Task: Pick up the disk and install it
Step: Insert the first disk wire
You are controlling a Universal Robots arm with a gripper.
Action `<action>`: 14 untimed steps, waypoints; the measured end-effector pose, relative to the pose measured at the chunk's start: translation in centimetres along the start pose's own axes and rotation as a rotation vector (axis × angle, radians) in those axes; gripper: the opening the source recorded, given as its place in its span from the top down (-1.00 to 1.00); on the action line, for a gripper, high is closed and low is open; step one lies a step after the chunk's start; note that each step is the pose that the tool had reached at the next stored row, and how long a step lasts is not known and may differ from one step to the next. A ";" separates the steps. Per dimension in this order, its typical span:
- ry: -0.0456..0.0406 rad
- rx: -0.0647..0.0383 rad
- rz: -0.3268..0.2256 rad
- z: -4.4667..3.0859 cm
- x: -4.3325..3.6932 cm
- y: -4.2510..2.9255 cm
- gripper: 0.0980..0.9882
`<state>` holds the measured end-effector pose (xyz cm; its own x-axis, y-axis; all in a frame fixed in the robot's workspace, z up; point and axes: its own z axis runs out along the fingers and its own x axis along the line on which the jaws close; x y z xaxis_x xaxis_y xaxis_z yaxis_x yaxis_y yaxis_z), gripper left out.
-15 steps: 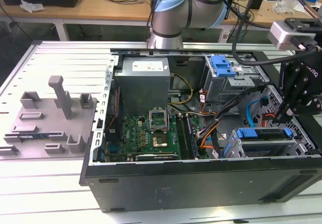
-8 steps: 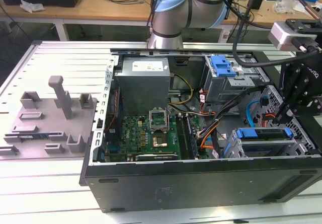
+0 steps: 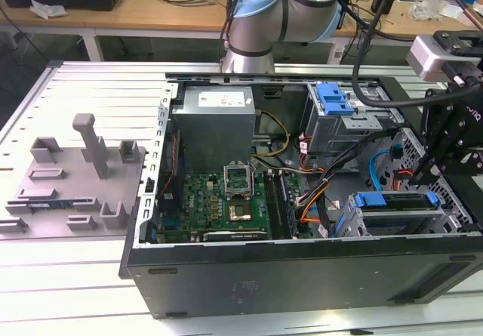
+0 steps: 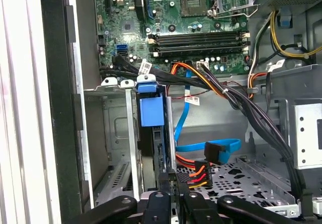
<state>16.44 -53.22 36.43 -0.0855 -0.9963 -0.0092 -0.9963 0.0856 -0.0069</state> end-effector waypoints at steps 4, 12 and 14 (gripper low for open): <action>0.0008 0.000 0.000 0.02 0.02 -0.01 0.85; 0.0100 0.001 0.000 0.32 0.08 -0.01 0.85; 0.0118 0.001 0.000 0.40 0.08 -0.01 0.85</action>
<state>16.45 -53.29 36.04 -0.0855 -0.9963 0.0026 -0.9963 0.0855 -0.0084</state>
